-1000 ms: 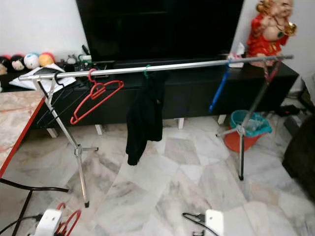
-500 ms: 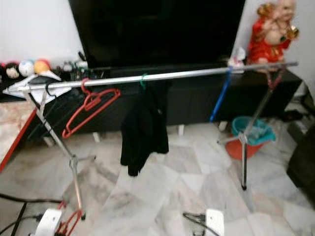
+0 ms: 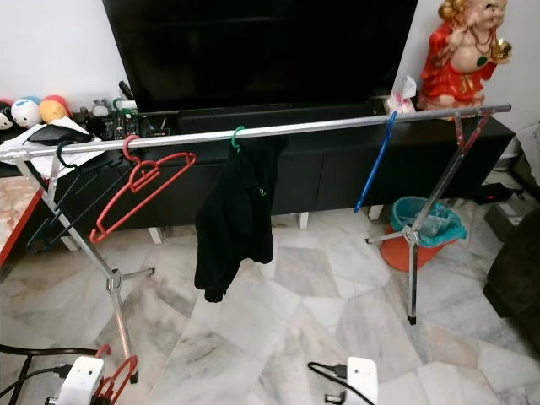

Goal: Hang hanger

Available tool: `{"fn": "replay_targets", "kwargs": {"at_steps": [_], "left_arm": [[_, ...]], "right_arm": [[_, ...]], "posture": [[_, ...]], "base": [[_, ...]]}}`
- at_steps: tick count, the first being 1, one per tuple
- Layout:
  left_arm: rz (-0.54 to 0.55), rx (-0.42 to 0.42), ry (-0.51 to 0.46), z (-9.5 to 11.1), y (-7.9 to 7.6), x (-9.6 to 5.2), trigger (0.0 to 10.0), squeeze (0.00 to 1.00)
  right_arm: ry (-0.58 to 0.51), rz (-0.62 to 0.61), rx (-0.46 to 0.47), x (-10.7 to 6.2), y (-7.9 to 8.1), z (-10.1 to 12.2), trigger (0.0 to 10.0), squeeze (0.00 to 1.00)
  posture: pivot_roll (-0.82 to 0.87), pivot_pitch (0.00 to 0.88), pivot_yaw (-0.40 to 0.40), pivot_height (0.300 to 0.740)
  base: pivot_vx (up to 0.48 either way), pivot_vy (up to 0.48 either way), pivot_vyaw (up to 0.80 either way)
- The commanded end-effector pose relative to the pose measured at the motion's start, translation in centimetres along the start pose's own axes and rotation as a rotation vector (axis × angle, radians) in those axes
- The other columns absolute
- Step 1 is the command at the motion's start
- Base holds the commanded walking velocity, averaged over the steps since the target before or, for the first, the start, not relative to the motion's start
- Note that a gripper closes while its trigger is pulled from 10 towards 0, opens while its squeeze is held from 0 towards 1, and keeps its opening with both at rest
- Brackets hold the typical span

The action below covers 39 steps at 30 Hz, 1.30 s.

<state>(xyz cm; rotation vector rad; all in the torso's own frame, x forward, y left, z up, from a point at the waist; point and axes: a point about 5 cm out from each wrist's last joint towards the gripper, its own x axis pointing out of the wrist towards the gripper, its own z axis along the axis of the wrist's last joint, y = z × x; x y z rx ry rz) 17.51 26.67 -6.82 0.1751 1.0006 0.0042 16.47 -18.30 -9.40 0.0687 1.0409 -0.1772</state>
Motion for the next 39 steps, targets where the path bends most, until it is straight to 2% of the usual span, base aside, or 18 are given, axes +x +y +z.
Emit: {"fn": "replay_targets", "kwargs": {"at_steps": [1,39], "left_arm": [[0.009,-0.002,0.01,-0.23,0.3,-0.09,10.0,0.0],[0.009,0.018,0.018,-0.19,0.4,-0.09,10.0,0.0]], "right_arm": [[-0.008,-0.009,-0.006,0.04,-0.34,0.38,10.0,0.0],[-0.007,-0.004,-0.013,0.05,-0.13,0.39,10.0,0.0]], "posture": [[-0.02,0.0,0.019,0.74],[-0.02,0.0,0.021,0.74]], "base": [[0.0,0.0,0.0],[0.0,0.0,0.0]]}}
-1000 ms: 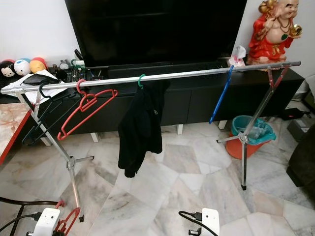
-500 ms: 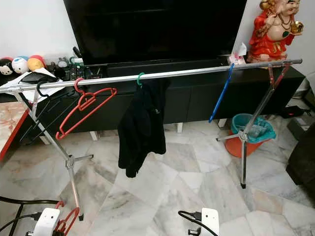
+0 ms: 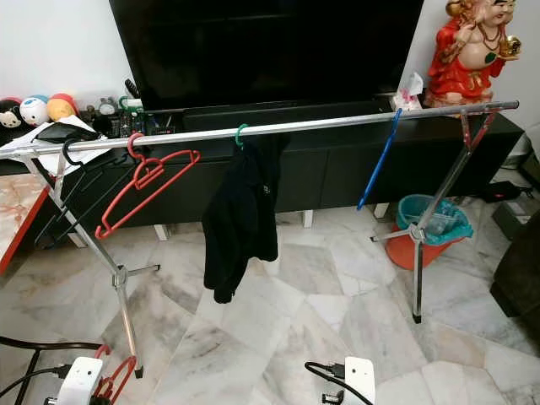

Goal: Hang hanger

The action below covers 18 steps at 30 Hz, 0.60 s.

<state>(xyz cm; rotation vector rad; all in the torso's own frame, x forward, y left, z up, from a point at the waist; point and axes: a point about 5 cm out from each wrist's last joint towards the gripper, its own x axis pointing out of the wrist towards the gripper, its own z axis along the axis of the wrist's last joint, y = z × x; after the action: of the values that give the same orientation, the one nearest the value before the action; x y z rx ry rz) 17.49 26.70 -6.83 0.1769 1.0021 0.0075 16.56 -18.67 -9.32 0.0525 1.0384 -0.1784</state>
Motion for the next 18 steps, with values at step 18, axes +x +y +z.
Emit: {"fn": "replay_targets", "kwargs": {"at_steps": [18], "left_arm": [[0.003,0.021,0.016,-0.14,0.39,-0.09,10.0,0.0]], "right_arm": [[-0.002,0.007,-0.002,0.04,0.27,0.28,10.0,0.0]], "posture": [[-0.01,0.0,0.022,0.74]], "base": [[0.0,0.0,0.0]]}}
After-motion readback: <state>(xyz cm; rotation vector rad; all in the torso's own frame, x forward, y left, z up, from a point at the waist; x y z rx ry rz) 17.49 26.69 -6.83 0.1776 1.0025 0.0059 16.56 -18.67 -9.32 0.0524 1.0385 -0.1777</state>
